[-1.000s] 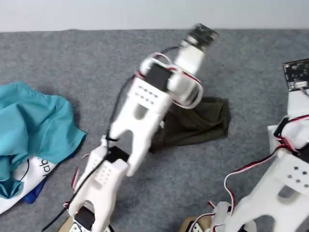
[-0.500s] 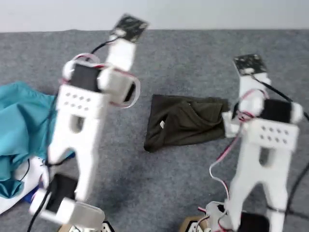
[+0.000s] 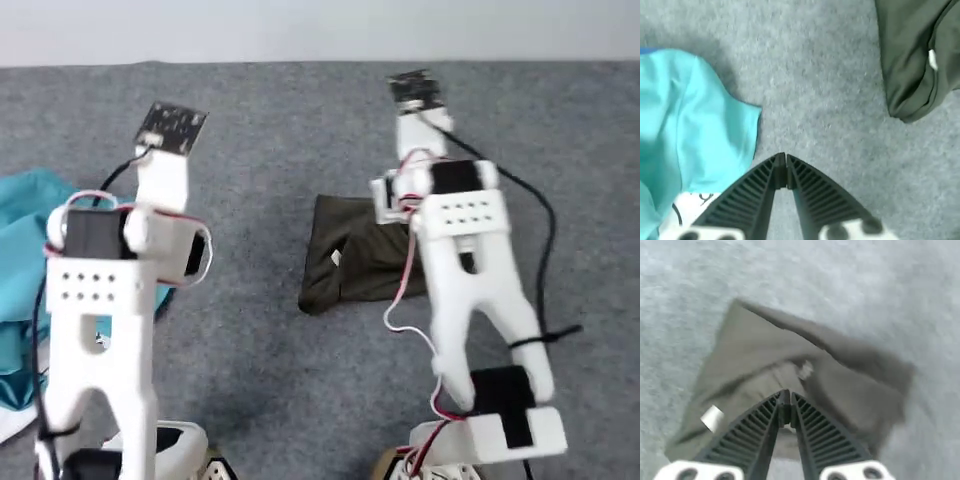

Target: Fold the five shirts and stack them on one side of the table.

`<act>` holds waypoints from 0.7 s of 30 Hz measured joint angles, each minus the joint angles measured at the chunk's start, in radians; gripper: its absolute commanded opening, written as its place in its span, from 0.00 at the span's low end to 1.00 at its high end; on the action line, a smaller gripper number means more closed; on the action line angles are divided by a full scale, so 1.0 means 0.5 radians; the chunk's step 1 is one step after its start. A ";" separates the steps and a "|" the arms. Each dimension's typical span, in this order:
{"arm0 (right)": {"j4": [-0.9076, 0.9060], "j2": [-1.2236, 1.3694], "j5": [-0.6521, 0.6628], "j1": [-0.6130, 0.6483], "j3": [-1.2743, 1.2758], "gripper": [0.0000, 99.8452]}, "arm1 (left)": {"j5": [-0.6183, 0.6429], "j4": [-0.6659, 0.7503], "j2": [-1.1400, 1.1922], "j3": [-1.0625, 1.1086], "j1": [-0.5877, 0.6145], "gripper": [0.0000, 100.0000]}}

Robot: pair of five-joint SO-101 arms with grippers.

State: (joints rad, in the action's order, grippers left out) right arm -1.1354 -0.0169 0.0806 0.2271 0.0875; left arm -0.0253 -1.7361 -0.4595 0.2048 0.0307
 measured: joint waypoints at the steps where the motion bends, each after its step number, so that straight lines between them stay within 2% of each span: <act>1: 0.040 0.043 0.000 0.043 0.000 0.01 | 0.000 0.000 -0.043 0.040 0.012 0.00; 5: 0.163 0.218 0.000 0.172 -0.009 0.01 | 0.000 0.000 -0.206 0.215 0.034 0.00; 13: 0.199 0.706 0.000 0.230 -0.390 0.01 | 0.000 0.000 -0.439 0.279 0.034 0.00; 21: -0.605 0.829 0.000 0.218 -0.740 0.01 | 0.000 0.000 -0.442 0.279 0.034 0.00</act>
State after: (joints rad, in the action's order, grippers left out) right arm -1.4377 0.3974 0.0806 0.3360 -0.2823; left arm -0.0253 -1.7361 -0.6805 0.3445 0.0476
